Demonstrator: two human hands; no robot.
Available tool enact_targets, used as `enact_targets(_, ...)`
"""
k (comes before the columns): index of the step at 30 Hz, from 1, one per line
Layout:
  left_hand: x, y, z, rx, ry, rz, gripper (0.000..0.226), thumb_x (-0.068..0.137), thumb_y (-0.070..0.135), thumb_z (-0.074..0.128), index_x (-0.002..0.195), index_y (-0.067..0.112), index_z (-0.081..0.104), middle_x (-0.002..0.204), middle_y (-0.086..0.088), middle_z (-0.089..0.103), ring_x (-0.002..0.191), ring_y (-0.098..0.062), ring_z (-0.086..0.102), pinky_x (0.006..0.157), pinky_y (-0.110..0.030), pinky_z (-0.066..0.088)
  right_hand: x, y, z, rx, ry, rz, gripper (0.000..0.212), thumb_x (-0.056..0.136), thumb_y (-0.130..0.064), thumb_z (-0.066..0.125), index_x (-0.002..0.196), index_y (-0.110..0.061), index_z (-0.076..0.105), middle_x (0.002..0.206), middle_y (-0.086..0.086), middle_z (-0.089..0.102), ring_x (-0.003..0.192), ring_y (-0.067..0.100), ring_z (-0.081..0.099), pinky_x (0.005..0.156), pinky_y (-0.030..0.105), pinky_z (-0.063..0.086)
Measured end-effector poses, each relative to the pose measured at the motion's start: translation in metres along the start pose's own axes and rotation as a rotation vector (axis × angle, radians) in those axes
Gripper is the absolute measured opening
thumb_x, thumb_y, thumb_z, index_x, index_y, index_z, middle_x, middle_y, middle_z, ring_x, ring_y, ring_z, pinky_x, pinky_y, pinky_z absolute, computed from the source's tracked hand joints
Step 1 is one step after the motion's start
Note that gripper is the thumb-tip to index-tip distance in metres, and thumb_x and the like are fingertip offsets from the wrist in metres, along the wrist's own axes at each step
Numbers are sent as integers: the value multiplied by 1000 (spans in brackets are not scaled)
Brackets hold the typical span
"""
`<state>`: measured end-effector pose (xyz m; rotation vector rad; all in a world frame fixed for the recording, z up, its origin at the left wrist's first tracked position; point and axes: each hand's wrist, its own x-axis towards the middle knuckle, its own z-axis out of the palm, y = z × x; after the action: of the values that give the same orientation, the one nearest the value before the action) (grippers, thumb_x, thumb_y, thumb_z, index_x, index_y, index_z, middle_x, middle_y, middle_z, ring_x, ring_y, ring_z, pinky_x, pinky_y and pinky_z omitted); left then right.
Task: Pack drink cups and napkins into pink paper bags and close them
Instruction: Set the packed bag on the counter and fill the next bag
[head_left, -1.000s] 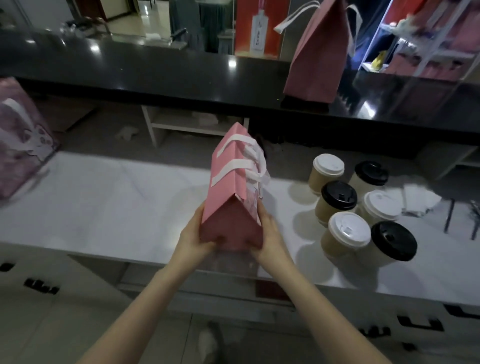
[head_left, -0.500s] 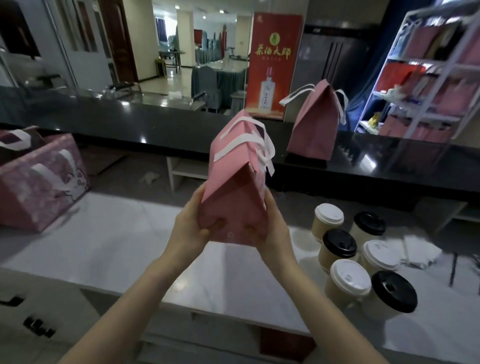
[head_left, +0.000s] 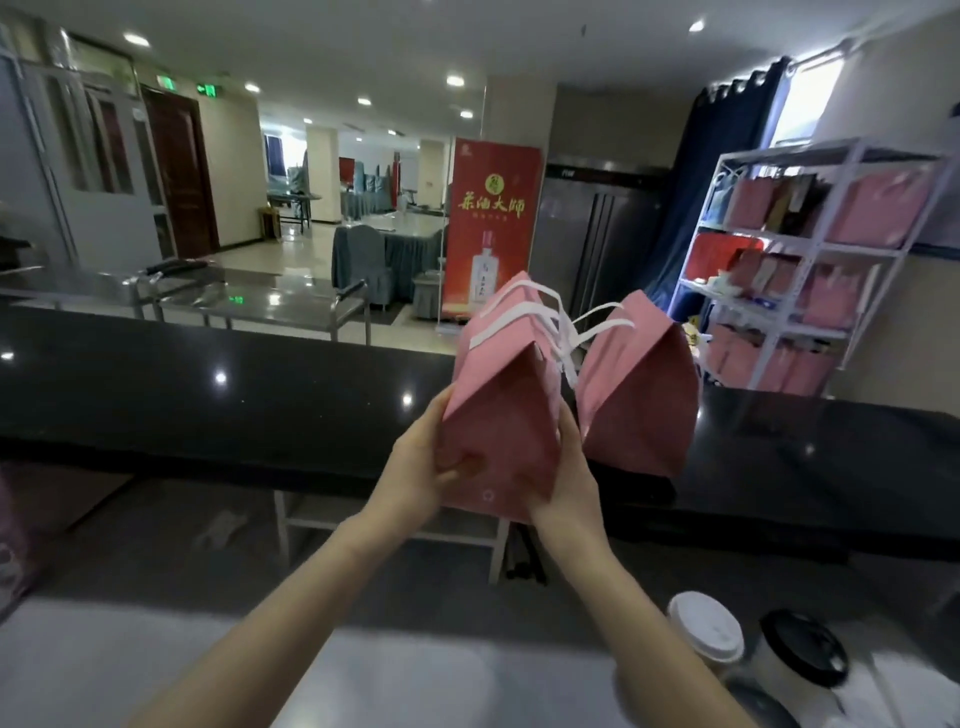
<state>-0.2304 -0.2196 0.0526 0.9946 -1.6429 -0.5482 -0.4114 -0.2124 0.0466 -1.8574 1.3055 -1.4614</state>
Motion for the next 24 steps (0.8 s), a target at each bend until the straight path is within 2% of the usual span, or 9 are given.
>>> enact_targets(2,18,-21,6,6,-72,-47,93,76,7,78,134,61,29,122,16,58,111,7,56,87,-9,46,15,13,9,12,39,27,89,78,-15,62,136,-67,18,118,-31,54,107,-16,51,75,-5,37)
enact_targets(4,36,-41,14,-5,-107,-70,91,78,7,76,144,45,26,131,5,54,119,-1,53,98,-25,48,30,25,18,-5,78,28,91,74,-8,59,133,-67,22,117,-45,48,110,-20,47,78,-6,34)
enact_targets(6,56,-56,20,0,-116,-75,90,80,9,74,148,37,23,137,1,50,124,-11,51,102,-39,47,48,39,25,-27,129,25,90,71,-3,56,130,-64,28,117,-48,43,111,-20,46,80,-6,34)
enact_targets(8,74,-68,26,16,-128,-81,91,80,8,72,149,38,20,138,-1,48,125,-15,50,103,-43,46,65,51,31,-54,167,53,90,70,2,56,133,-58,32,118,-38,47,111,-16,47,86,0,36)
enact_targets(12,103,-90,35,62,-151,-104,94,77,5,67,148,41,17,137,0,50,123,-17,51,103,-45,44,94,72,41,-155,211,148,89,73,5,56,142,-44,28,128,-10,47,118,1,44,102,23,36)
enact_targets(17,126,-104,48,105,-157,-144,93,80,3,67,150,36,16,141,-3,46,126,-22,48,105,-46,41,119,89,45,-250,209,220,87,78,6,54,147,-36,25,140,2,44,129,16,42,105,25,32)
enact_targets(19,129,-106,50,95,-149,-150,92,81,3,67,150,35,16,140,-4,46,126,-22,49,105,-46,41,124,89,48,-265,221,222,87,78,7,55,147,-36,24,140,2,43,129,14,42,103,24,31)
enact_targets(21,128,-106,48,88,-144,-146,89,82,5,67,149,35,18,138,-3,49,124,-21,50,104,-45,43,122,85,48,-268,249,217,88,79,6,58,147,-38,23,140,0,42,123,1,37,101,22,30)
enact_targets(24,109,-107,33,32,-82,-150,79,83,15,71,144,41,29,124,10,58,113,-4,57,96,-34,51,99,77,42,-272,303,127,85,82,-5,67,146,-40,23,139,-8,40,116,-14,27,101,19,28)
